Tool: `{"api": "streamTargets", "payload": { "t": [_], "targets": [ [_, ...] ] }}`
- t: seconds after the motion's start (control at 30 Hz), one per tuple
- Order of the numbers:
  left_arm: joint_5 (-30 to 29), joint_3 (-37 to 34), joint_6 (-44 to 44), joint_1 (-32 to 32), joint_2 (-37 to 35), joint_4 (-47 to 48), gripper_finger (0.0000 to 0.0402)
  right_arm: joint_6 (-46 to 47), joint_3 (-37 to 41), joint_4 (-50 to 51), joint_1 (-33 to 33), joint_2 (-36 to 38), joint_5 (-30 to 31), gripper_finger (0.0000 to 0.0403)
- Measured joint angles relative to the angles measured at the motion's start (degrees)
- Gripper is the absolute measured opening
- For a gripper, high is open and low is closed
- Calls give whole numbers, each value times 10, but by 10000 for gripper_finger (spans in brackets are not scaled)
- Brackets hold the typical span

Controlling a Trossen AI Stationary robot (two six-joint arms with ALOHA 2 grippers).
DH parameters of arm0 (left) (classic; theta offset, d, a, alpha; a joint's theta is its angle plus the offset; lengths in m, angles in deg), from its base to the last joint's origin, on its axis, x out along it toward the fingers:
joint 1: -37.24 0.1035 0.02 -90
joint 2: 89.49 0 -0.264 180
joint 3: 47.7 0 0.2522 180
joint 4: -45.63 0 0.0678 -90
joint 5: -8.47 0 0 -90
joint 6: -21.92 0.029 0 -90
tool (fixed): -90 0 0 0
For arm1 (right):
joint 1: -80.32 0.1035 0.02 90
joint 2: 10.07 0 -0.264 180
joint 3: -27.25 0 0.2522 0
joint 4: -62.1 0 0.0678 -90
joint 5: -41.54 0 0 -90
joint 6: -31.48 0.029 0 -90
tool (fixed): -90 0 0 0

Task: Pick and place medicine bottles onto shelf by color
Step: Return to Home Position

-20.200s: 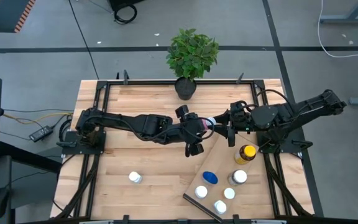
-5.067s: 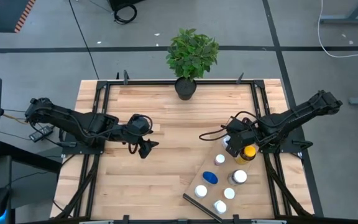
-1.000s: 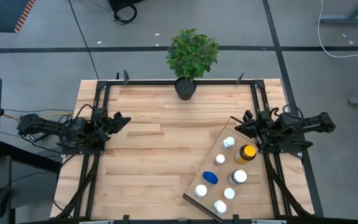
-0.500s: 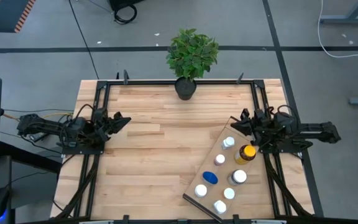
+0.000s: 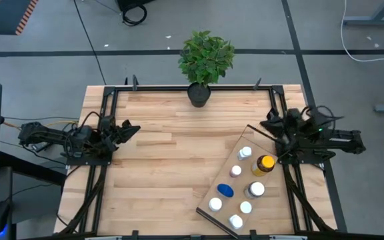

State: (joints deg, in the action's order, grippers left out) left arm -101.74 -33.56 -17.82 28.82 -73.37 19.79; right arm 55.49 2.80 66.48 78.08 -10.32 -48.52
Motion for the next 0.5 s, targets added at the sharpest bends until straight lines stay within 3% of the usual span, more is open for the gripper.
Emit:
{"api": "streamTargets", "payload": {
  "t": [0.23,0.5],
  "targets": [
    [0,0,0,0,0,0,36,0,-123,0,0,-4,0,10],
    [0,0,0,0,0,0,27,0,-324,-1,0,-9,0,10]
  ]
}}
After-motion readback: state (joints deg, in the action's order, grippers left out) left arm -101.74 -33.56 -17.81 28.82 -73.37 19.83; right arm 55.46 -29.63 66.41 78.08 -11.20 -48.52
